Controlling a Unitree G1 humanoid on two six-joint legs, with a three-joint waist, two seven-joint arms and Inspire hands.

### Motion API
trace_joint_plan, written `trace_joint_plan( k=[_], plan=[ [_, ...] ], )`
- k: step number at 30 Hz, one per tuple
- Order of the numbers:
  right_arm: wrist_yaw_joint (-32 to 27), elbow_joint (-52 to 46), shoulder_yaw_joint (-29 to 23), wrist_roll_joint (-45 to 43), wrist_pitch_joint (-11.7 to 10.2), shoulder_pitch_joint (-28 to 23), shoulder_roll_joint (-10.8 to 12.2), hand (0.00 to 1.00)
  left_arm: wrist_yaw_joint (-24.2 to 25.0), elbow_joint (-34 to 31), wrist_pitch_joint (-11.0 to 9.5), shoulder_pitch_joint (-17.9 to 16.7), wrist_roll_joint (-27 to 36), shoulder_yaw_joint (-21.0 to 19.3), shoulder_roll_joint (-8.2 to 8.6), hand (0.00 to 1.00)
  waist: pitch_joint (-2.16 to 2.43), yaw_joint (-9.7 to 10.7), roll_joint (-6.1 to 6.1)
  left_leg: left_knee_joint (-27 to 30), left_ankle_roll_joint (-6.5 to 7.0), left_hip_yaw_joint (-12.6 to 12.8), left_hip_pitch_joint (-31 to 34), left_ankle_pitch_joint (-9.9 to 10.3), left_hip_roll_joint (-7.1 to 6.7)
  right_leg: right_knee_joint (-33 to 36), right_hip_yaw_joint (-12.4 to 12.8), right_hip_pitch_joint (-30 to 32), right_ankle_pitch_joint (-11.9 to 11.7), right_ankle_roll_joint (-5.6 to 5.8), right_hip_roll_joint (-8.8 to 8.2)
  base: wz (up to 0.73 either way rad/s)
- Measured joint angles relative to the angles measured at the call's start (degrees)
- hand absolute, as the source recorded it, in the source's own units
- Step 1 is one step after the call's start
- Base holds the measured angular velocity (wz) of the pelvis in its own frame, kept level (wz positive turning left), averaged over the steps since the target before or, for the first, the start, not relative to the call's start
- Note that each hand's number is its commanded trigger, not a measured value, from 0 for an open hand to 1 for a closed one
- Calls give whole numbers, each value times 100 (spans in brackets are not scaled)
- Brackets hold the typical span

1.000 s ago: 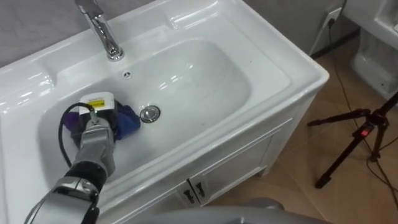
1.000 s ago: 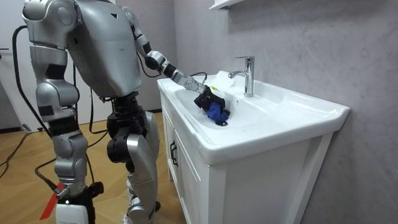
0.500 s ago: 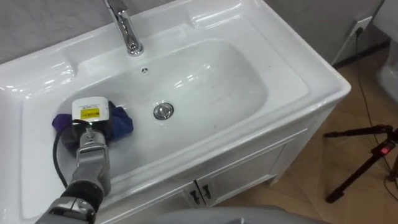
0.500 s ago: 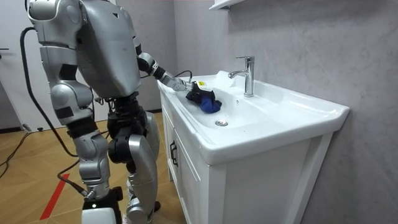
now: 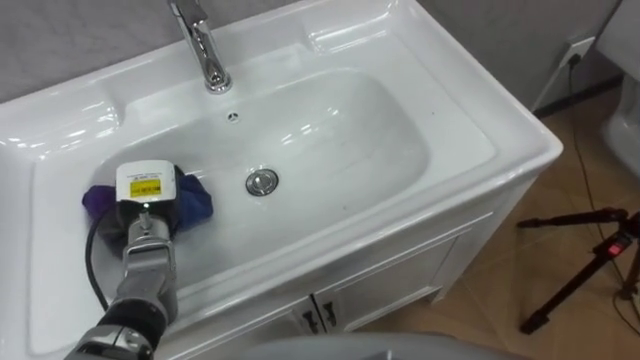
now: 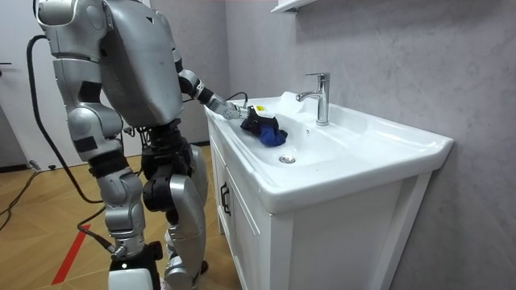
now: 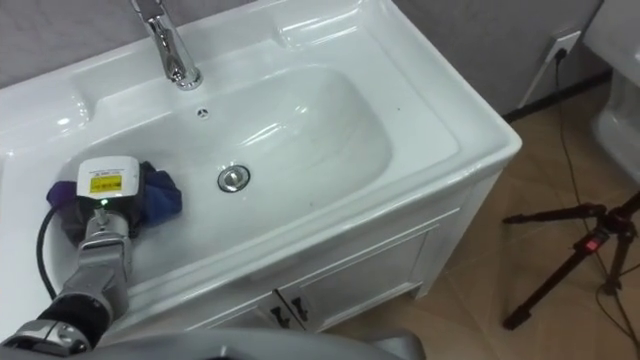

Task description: Wipe basin

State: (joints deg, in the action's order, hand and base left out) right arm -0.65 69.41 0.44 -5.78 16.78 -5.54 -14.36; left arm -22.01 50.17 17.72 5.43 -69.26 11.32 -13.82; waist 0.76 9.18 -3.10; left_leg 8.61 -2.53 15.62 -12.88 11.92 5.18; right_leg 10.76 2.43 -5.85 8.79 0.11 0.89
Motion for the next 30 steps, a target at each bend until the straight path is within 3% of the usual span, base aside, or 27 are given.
trace_joint_plan(
  k=[2, 4, 9, 16, 20, 23, 27, 30],
  plan=[
    [2, 5, 19, 72, -56, 0, 15, 0, 0, 1, -5, 21, 16, 3, 1, 100, -15, 1, 23, -4, 0, -3, -19, 0, -2, -7, -5, -18, 3, 4, -3, 0],
    [16, 78, 190, 212, -83, 5, 62, 0, 6, 24, -5, 129, 241, 15, 25, 100, -60, -10, 84, -10, -1, -14, -37, 1, -3, -4, -11, -50, 8, 12, -4, 5],
    [160, 149, 339, 351, -71, 23, 83, 0, 133, 38, -8, 320, 700, 15, 166, 100, -75, -9, 95, -20, -2, -9, 39, 5, -18, 8, -3, 41, -4, 33, -14, 1],
    [211, 176, 336, 334, -61, 90, 92, 0, 527, 158, -73, 799, 2524, 134, 350, 100, -95, 218, 9, -23, -1, -33, 140, 7, -26, 31, -60, 123, -13, 30, -35, 3],
    [248, 166, 334, 171, -70, 152, 94, 0, 777, 205, -184, 952, 3091, 130, 436, 100, -96, 320, -17, -43, 3, -50, 156, 4, -59, 129, -83, 191, 30, 37, -76, 1],
    [320, 178, 340, 122, -72, 164, 96, 0, 890, 310, -221, 1158, 3451, 208, 607, 100, -96, 337, 21, -29, 6, -41, 152, 2, -103, 189, -84, 212, 69, 68, -121, 0],
    [453, 178, 338, 124, -73, 170, 126, 0, 1107, 300, -405, 1283, 3927, 365, 674, 100, -83, 469, 135, 43, 7, -19, 243, 1, -136, 212, -102, 287, 102, 105, -169, 6],
    [464, 177, 341, 142, -54, 150, 137, 0, 1158, 327, -430, 1404, 4189, 442, 718, 100, -103, 552, 205, 94, 12, -1, 310, 0, -150, 229, -102, 324, 109, 120, -196, 2]
  ],
)
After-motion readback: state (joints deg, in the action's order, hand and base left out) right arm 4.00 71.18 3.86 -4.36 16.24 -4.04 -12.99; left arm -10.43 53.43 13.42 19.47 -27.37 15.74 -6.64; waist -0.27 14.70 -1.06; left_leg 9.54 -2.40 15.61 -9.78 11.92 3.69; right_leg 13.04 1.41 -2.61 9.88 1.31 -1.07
